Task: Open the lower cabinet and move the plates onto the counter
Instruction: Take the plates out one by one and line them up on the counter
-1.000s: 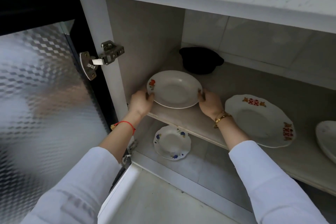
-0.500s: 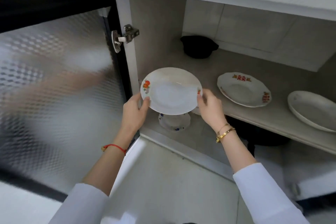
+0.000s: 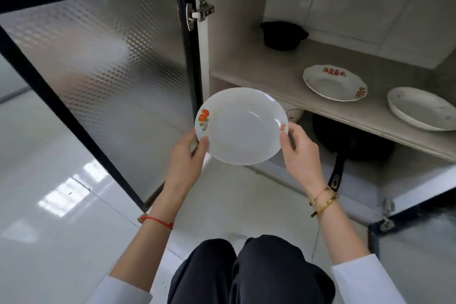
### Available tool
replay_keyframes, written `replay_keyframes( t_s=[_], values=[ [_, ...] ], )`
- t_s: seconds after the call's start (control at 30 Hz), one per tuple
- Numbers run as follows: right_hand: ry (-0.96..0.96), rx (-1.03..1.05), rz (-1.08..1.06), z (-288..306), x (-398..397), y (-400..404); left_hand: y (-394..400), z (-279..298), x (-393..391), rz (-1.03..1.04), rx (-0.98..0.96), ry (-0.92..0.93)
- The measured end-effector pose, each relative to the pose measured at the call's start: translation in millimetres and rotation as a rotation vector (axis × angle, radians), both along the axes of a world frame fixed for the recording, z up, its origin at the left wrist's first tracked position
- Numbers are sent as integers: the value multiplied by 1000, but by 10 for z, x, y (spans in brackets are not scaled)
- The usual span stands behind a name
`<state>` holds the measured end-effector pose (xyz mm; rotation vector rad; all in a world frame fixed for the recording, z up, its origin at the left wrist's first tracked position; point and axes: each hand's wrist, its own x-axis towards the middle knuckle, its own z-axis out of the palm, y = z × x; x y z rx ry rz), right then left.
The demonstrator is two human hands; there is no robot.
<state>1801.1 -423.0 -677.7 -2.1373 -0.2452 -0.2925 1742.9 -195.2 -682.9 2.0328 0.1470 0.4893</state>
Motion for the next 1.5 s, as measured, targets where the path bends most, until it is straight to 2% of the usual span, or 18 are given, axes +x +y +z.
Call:
replay_keyframes(
  t_s=[0.27,0.53,0.67,0.93,1.27,1.5],
  values=[
    [22,23,58,-116,-357,-13,28,-149,-389,29,-65,34],
    [77,47,75,-199,-151,53,73,-211,-201,70,-93,60],
    [97,35,74,-3,-1,128,96,-22,-93,81,-139,81],
    [162,-24,127,1237,7,305,216,1102,-218,147,-120,150],
    [222,-32,141,3229,-24,301,250,3195,-244,167,-28,146],
    [247,-14,99,4417,187,112,144,4406,112,75,-4,125]
  ],
)
